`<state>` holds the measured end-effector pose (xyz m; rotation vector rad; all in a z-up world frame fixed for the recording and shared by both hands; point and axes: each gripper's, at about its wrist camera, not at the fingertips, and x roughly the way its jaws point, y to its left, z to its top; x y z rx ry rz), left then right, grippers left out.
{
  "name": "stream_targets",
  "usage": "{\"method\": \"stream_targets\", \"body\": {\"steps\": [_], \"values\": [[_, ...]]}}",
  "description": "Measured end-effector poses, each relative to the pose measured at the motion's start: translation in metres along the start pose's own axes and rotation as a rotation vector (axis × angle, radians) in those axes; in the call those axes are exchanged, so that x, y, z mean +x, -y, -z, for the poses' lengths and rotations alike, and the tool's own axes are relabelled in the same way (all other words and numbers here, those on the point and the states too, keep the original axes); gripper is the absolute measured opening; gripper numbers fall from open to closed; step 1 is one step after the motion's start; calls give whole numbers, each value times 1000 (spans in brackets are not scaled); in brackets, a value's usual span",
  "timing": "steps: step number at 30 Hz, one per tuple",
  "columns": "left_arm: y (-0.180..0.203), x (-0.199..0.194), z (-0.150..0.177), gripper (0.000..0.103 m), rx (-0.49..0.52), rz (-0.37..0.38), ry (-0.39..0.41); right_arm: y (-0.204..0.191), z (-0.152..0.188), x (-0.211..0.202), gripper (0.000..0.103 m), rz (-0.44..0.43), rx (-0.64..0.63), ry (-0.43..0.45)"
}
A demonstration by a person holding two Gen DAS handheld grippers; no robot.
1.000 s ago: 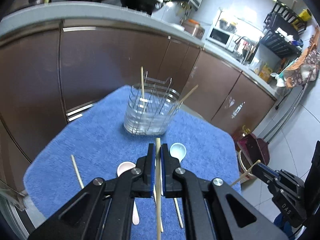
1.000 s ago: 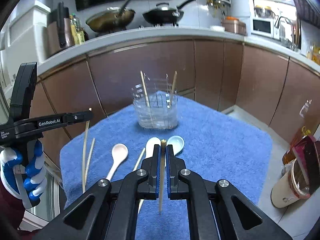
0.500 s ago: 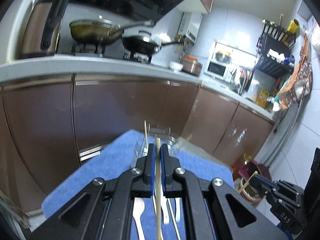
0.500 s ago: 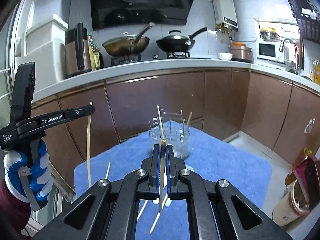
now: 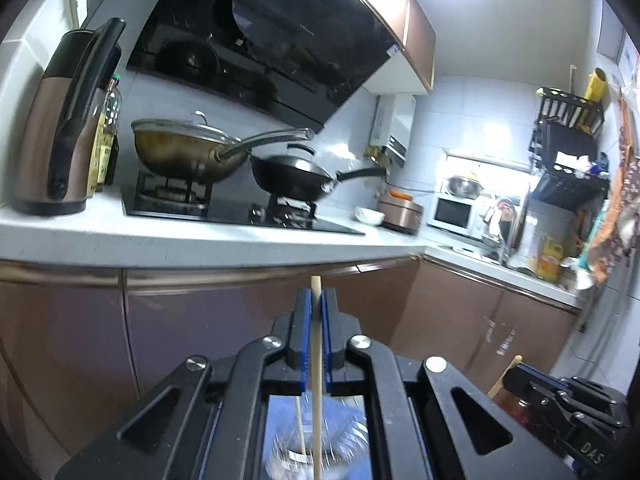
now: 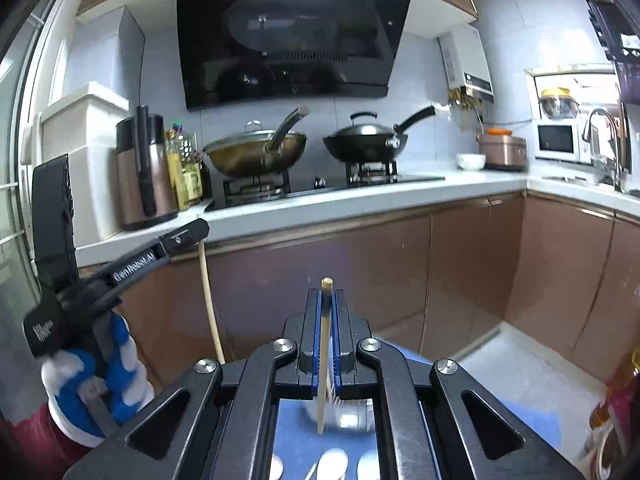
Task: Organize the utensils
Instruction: 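Carry the left tool's chopstick to the holder while the right tool carries its chopstick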
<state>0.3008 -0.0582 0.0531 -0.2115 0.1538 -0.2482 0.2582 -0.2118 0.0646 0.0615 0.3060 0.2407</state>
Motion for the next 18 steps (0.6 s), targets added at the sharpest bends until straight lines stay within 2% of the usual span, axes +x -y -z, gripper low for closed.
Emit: {"method": "stream_targets", "body": {"steps": [4,10,18], "values": [[-4,43,3,4,3,-36,10,7,-8,35,5,3,-15,13],[-14,96,27,4,-33,-55,-32,24,0,91,5,25,-14,-12],[-30,137,84,4,-53,-91,-89,45,45,145,5,58,18,-79]]}}
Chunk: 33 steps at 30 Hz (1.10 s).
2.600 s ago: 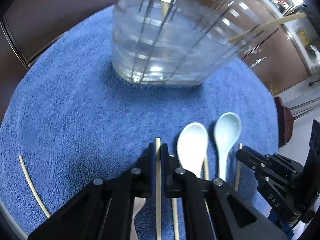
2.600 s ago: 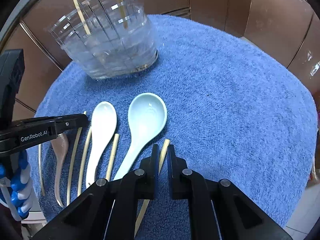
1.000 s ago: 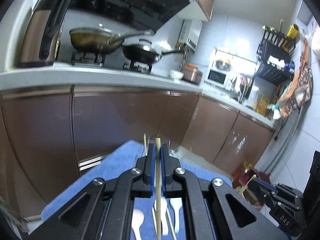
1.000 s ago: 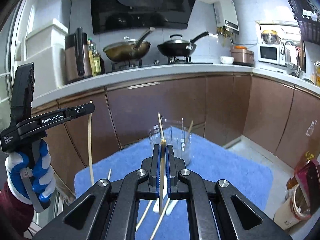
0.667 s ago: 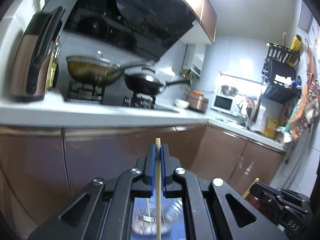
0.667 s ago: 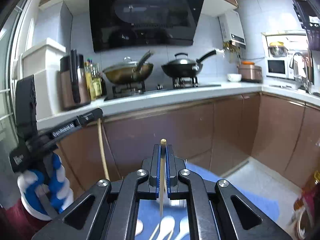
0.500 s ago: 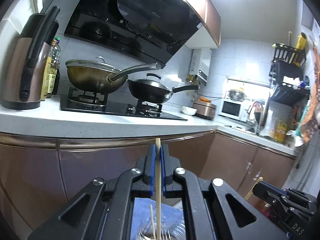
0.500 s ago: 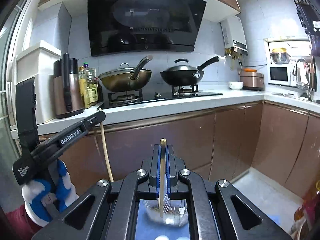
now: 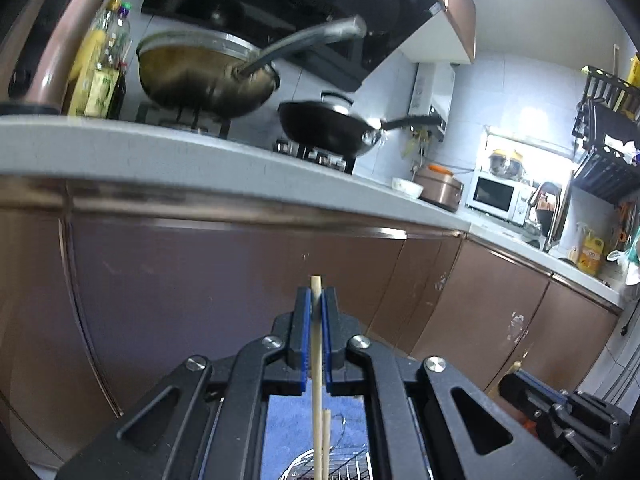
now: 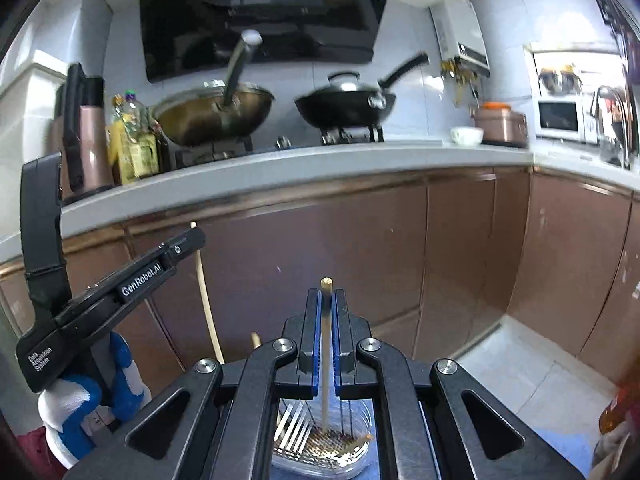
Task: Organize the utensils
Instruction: 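Carry the left tool's chopstick to the holder while the right tool carries its chopstick, then open the left tool over the holder while the right tool releases its chopstick inside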
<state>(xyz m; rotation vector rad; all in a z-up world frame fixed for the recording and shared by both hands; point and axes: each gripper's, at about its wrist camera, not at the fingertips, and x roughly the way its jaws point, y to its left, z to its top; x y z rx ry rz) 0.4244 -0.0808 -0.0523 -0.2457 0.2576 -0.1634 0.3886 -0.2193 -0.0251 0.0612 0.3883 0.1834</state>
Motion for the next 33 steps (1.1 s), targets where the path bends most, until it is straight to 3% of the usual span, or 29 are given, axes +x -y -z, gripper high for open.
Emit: {"method": "stream_targets", "body": {"steps": [6,7,9,10,14,18,22,33], "values": [[-3,3,33,6,11,4,4,9,32,10,8,4,28,-49],[-3,2,36,6,11,11,0,9,35,9,11,4,30,-52],[-5,-4,37,7,18,17,-6,10,37,4,33,8,35,-50],[-6,-8,37,9,20,19,-8,9,36,-1,35,10,37,-44],[-6,-36,26,25,43,24,19,10,32,-27,36,15,48,-11],[-7,-79,7,48,61,19,66,8,23,-57,36,18,62,25],[-10,-126,-10,56,77,0,104,3,19,-94,36,28,64,52],[-17,-210,-21,71,140,-27,64,-7,29,-174,42,60,85,83]]}}
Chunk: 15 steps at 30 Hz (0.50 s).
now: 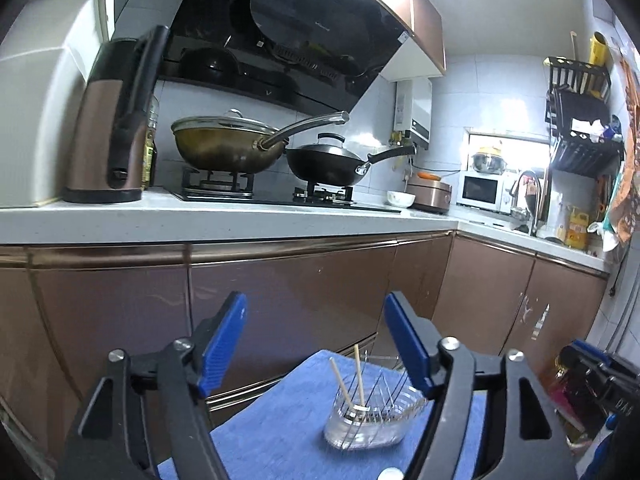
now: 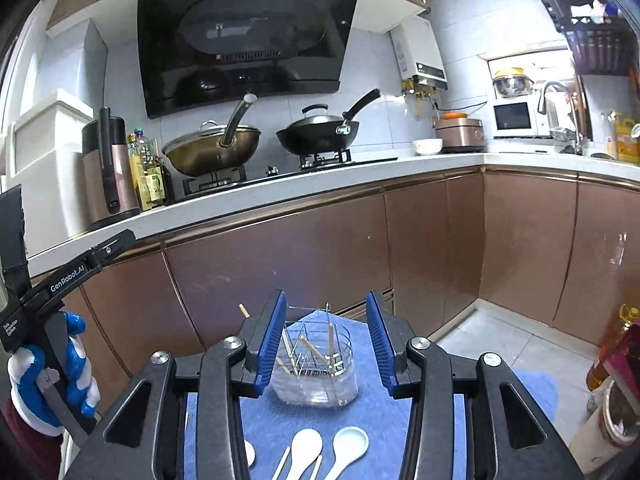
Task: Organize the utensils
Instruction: 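Open the left tool over the holder while the right tool releases its chopstick inside, then withdraw both tools and move them back toward the remaining spoons and chopsticks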
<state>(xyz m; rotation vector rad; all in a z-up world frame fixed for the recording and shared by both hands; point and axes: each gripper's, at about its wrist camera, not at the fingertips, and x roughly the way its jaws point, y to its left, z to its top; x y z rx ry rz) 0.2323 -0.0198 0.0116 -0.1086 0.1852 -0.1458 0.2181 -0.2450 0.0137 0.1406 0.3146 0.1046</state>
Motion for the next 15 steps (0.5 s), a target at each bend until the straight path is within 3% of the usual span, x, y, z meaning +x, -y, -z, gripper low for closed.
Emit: {"method": "stream_targets", "body": {"steps": [5,15], "values": [[-9,-26,2,72,13,-14,2,-4,4,-34,44,21,1,23],[-24,-61,22,74,24,17,-92,-17,21,-76,51,16,17,43]]}}
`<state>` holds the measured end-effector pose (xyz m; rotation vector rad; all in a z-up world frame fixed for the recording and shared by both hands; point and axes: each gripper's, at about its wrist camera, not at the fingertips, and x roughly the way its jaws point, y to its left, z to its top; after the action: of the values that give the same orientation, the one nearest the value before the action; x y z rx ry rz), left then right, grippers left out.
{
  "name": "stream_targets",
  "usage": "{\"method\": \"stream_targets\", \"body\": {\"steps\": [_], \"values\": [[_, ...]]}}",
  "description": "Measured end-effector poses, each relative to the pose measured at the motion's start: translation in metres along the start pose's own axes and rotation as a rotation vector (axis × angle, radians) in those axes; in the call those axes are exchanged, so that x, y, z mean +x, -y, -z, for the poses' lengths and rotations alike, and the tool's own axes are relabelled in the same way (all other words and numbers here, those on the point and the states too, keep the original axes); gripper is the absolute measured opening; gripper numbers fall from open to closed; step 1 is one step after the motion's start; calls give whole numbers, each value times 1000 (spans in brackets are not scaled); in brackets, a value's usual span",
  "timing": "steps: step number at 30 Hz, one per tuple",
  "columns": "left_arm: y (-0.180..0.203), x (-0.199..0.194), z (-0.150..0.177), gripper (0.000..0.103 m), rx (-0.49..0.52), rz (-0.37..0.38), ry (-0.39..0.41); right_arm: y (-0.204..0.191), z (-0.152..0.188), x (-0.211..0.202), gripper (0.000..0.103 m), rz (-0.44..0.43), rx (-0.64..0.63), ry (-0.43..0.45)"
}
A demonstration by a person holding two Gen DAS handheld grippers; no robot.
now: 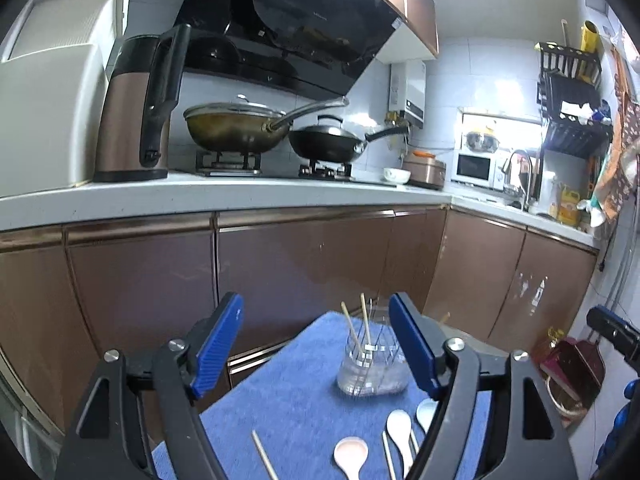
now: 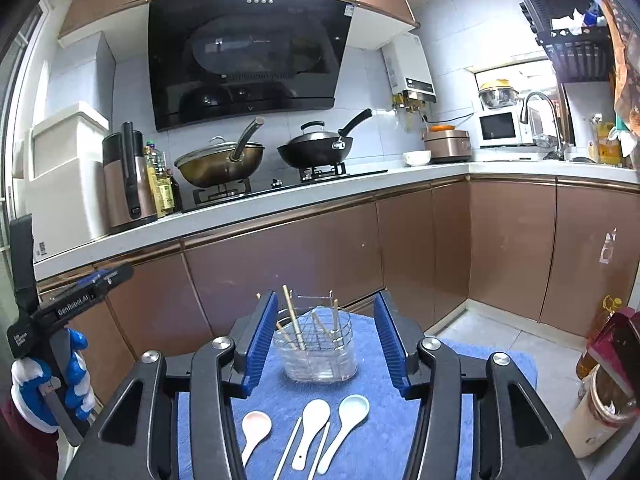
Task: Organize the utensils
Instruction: 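Withdraw both tools and move them back toward the remaining spoons and chopsticks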
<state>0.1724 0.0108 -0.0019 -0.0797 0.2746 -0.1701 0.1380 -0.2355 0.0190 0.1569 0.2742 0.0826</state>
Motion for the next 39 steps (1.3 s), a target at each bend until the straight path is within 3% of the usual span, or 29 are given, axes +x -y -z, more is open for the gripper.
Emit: {"method": "stream_targets", "body": {"steps": [10,16,23,33,39], "values": [[-18,-23,17,74,-57,28,-68,1,15,-33,51,-8,31,7],[-15,-10,30,74,-71,71,-160,6,20,-34,53,-10,45,-8],[-10,33,63,74,-85,115,-318,28,44,-10,54,8,89,-87],[-10,124,143,73,-155,213,-650,64,83,43,54,39,163,-248],[-8,163,174,73,-180,236,-763,75,113,82,54,38,189,-364]]}}
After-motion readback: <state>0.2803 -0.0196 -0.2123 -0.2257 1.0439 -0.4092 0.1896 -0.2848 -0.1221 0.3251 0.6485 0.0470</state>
